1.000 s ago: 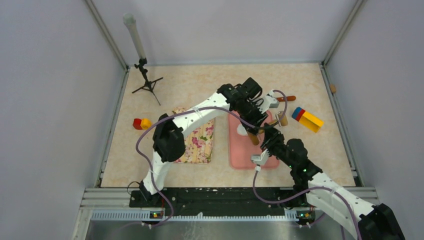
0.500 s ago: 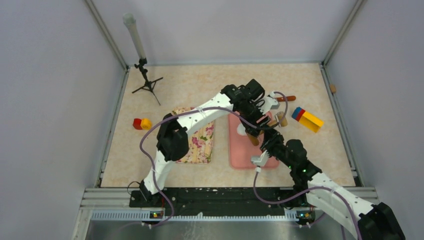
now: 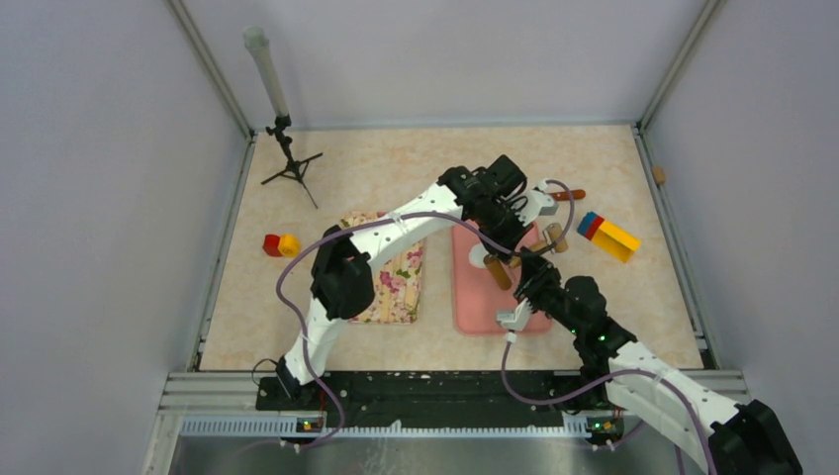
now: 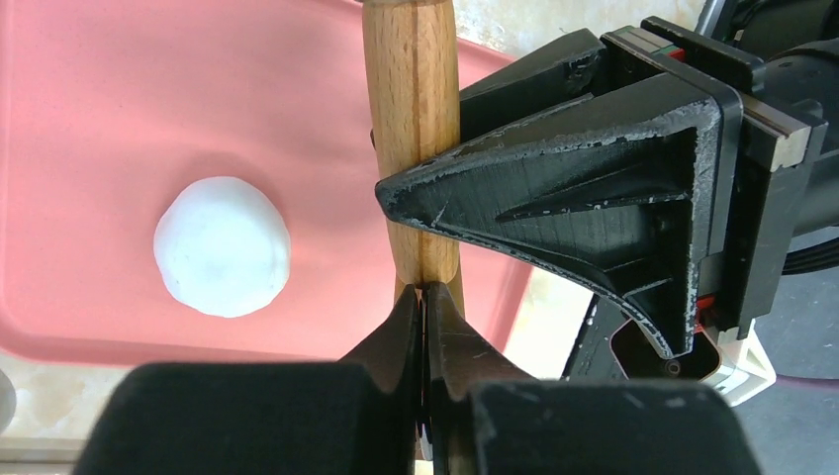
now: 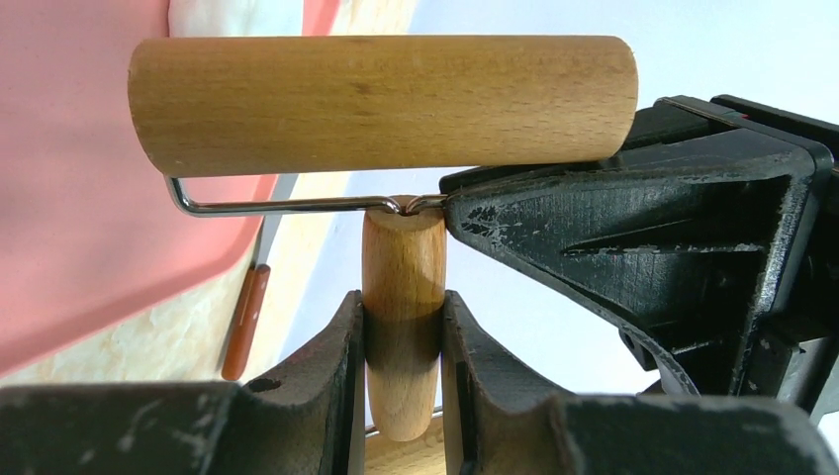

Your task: Roll out the dumpling wrappers from the dough

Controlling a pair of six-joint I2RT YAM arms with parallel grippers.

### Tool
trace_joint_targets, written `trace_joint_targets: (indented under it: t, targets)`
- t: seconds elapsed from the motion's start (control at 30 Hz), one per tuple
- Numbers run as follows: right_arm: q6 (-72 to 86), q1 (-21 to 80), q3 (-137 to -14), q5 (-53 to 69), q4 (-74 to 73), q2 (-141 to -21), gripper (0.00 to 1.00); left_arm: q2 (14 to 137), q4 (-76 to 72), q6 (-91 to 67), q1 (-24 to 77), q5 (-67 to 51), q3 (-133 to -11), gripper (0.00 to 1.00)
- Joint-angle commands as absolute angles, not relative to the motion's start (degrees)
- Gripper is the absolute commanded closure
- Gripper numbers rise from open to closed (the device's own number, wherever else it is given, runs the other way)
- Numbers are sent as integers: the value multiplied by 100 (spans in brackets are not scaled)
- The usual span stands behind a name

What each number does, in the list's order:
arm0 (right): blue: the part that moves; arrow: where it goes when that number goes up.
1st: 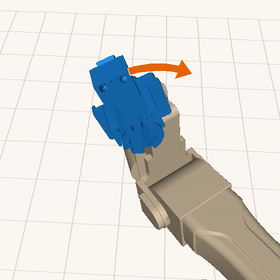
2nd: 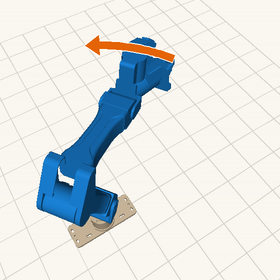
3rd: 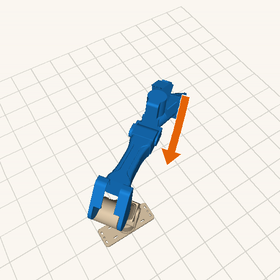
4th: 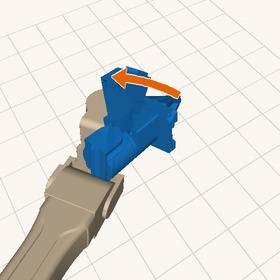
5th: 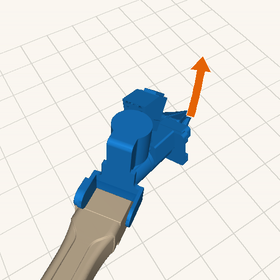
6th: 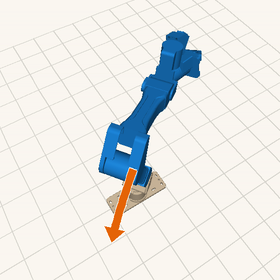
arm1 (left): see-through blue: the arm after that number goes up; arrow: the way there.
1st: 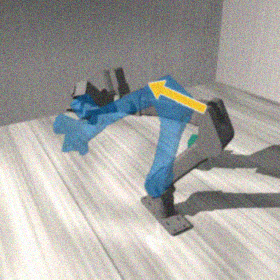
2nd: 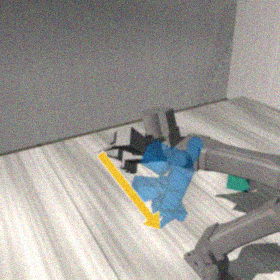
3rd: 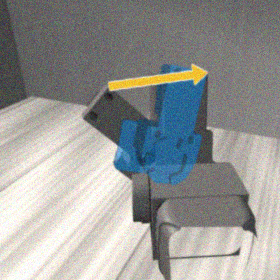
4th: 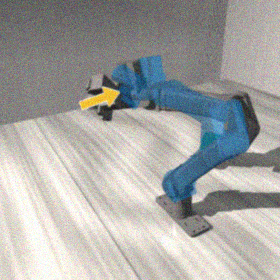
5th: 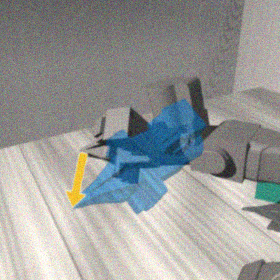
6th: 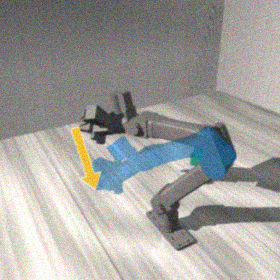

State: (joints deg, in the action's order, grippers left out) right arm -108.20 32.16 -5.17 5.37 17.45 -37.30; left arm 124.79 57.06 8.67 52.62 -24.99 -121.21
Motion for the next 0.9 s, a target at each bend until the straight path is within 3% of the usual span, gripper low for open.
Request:
trace_joint_targets:
  t: [0.0, 0.17, 0.2, 0.27, 0.33, 0.4, 0.53, 0.67, 0.87]
  targets:
    - [-10645, 3278, -675, 557, 2305, -3674, 100, 12464, 5822, 992, 5194, -2366, -12257, 100]
    - [-10361, 3278, -695, 571, 2591, -3731, 100, 12252, 5834, 997, 5194, -2130, -12081, 100]
    - [-10257, 3278, -702, 571, 2706, -3749, 95, 12193, 5832, 1031, 5186, -2073, -12046, 100]
    - [-9930, 3278, -734, 572, 2922, -3786, 62, 12045, 5824, 1118, 5147, -2062, -11949, 100]
    - [-9424, 3285, -909, 521, 2877, -3810, 23, 11877, 5785, 1189, 5021, -2171, -11807, 100]
    - [-8779, 3316, -1262, 452, 2494, -3830, 7, 11619, 5669, 1219, 4854, -2286, -11597, 100]
    - [-6658, 3322, -2659, 757, 611, -3970, 4, 11197, 5485, 1296, 4412, -2703, -11282, 100]
    - [-5107, 3307, -4400, 1903, -1443, -4167, 3, 10765, 5439, 1462, 3990, -3131, -11159, 100]
    - [-3288, 2487, -6444, 3676, -2811, -4742, 1, 9961, 5431, 1910, 3485, -4022, -10786, 100]
